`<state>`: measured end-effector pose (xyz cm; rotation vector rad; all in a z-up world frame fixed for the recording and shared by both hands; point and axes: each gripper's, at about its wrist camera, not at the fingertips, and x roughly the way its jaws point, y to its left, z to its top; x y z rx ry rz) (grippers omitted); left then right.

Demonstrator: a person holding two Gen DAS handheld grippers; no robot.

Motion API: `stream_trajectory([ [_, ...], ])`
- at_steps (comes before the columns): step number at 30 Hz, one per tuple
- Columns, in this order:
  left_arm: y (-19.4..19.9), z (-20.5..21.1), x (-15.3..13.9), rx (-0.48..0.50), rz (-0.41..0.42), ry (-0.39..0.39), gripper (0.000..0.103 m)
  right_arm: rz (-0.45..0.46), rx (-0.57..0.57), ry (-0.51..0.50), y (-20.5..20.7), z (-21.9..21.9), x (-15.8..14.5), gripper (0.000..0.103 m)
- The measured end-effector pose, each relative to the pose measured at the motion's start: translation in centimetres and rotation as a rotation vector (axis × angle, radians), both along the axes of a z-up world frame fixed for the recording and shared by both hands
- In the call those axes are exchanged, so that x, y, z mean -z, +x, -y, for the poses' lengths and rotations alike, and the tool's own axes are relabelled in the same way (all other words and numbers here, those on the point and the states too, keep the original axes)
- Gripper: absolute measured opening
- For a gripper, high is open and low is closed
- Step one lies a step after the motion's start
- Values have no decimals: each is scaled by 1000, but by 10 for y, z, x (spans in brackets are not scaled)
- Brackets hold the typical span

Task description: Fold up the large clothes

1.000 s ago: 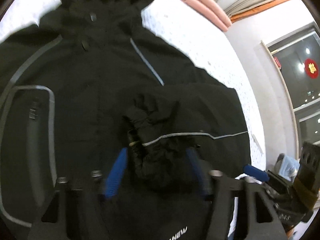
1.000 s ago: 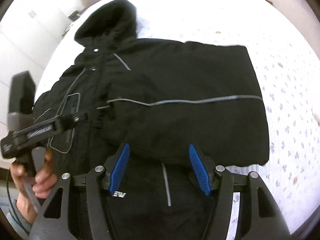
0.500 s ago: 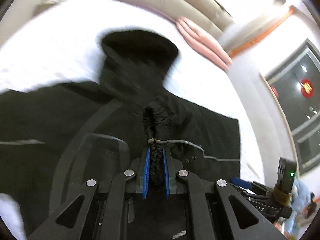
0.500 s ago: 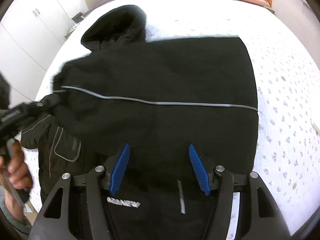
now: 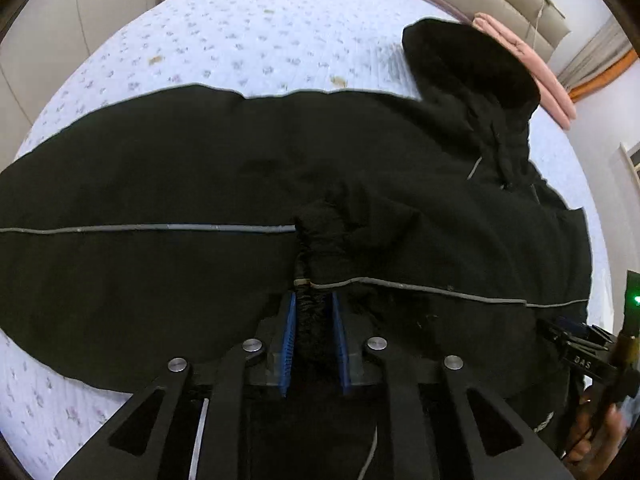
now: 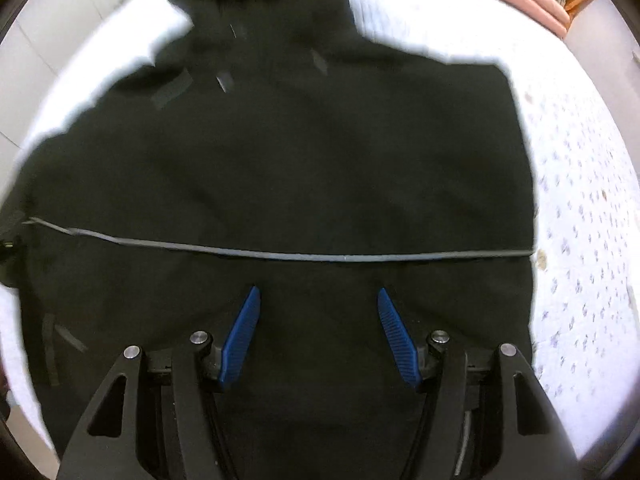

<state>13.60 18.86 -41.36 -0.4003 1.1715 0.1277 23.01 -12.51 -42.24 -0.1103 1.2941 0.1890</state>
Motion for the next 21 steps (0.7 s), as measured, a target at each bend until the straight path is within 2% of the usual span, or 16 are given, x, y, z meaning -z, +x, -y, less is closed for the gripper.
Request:
stream_trajectory([
  [2, -1, 0, -11, -7, 7, 7, 20, -6, 15, -4, 3, -1, 4, 65],
  [5, -9, -4, -57, -37, 71, 112, 21, -14, 21, 26, 4, 0, -14, 65],
  [6, -13, -3, -73, -36, 112, 103, 23, 1, 14, 52, 9, -4, -21, 65],
  [7, -15, 1, -86, -19, 152, 59, 26, 23, 2, 71, 6, -7, -32, 65],
  [9, -11, 15, -95, 36, 181, -16, 41, 52, -25, 100, -1, -17, -48, 65],
  [11, -1, 37, -82, 115, 172, -97, 41, 50, -51, 131, -5, -30, -53, 65],
  [12, 4, 46, -71, 136, 150, -105, 41, 43, -64, 131, -7, -37, -50, 65],
  [14, 18, 69, -32, 178, 68, -96, 41, 15, -83, 94, -7, -53, -34, 65],
  [17, 22, 79, 12, 185, -15, -54, 40, -40, -84, 77, -10, -60, -8, 64],
  [19, 22, 79, 15, 182, 4, -51, 40, -34, -84, 58, -10, -65, -3, 64],
  [21, 15, 70, 4, 164, 21, -81, 41, -30, -88, 53, -11, -65, -3, 64],
])
